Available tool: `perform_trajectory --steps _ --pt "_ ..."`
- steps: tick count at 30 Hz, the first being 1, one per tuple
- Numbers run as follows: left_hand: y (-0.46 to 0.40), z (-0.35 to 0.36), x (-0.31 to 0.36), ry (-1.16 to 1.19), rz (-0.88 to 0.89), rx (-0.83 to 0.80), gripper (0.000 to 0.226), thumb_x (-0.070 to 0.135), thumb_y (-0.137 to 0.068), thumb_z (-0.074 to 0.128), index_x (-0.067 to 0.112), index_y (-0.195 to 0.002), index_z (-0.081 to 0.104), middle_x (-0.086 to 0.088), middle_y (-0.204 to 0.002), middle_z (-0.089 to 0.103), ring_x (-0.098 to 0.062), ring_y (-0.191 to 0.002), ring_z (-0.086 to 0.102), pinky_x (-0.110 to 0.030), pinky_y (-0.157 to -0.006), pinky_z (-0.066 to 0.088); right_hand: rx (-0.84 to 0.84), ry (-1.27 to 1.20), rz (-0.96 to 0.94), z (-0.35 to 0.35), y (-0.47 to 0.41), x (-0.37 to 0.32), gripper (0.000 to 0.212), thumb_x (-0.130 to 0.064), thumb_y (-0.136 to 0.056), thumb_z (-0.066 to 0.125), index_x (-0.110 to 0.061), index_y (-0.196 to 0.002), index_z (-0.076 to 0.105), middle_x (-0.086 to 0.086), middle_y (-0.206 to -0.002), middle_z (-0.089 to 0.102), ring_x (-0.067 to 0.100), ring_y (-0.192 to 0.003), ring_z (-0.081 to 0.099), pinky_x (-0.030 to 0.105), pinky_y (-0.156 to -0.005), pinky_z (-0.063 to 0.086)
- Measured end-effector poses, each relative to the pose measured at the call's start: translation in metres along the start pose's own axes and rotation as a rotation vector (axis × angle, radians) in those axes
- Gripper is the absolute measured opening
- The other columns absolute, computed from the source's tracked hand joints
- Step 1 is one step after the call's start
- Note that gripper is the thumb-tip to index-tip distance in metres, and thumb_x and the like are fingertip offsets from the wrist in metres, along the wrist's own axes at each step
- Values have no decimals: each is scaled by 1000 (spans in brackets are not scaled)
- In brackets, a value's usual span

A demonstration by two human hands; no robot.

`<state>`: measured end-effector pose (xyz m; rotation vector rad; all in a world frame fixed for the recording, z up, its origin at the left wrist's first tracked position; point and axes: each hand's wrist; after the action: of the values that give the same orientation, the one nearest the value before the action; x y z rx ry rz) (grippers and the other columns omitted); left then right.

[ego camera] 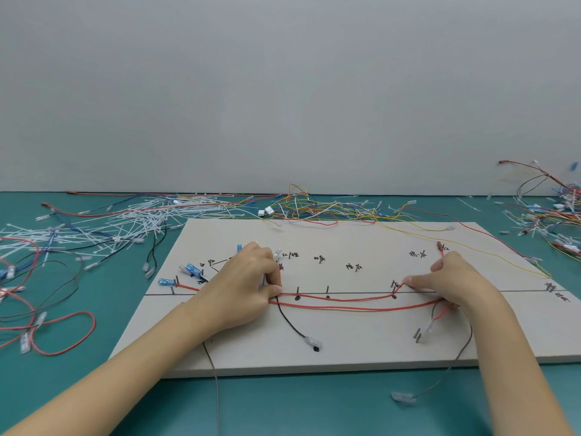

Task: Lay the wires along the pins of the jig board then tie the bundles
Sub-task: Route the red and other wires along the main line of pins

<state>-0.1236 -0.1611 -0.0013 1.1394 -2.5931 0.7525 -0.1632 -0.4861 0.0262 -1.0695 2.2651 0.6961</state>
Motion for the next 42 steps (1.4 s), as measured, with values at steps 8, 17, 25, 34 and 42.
perform_trajectory --steps 8,17,25,34,42 --pt "9 -4 -2 -6 3 23 16 12 -81 75 21 -71 66 20 -78 51 -6 -87 42 -11 -77 33 -21 3 -26 1 5 -2 65 -29 -73 84 -4 -119 46 8 -109 47 26 -97 44 31 -74 34" --pt "34 -29 -32 -33 -78 46 31 8 -76 80 30 -66 62 20 -76 53 2 -86 45 -11 -75 33 -88 -59 -150 29 17 -18 48 -33 -75 82 -12 -104 50 2 -95 52 17 -80 48 30 -55 30" --pt "39 -39 -55 -56 -157 86 40 7 -73 82 38 -65 58 20 -76 55 -3 -86 47 -13 -73 33 -187 -89 -218 31 21 -24 20 -17 -79 78 -12 -92 65 1 -70 56 13 -56 46 26 -51 31" --pt "34 -44 -42 -154 -127 108 22 7 -77 74 27 -87 68 12 -89 56 -9 -89 46 -28 -81 41 -211 -109 -178 21 16 -25 26 6 -79 69 -13 -96 62 11 -83 54 20 -61 49 26 -51 37" --pt "-6 -10 25 -209 127 88 21 25 -95 58 25 -112 71 5 -104 61 -20 -97 49 -35 -85 40 -214 -174 -154 15 14 -21 32 17 -80 57 -14 -88 63 14 -85 53 22 -58 46 28 -51 34"
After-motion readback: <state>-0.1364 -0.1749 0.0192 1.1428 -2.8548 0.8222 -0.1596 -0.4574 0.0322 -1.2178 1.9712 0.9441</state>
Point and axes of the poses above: each hand's wrist, its own y-axis away from the middle knuckle, its own z-axis out of the palm, x = y × z
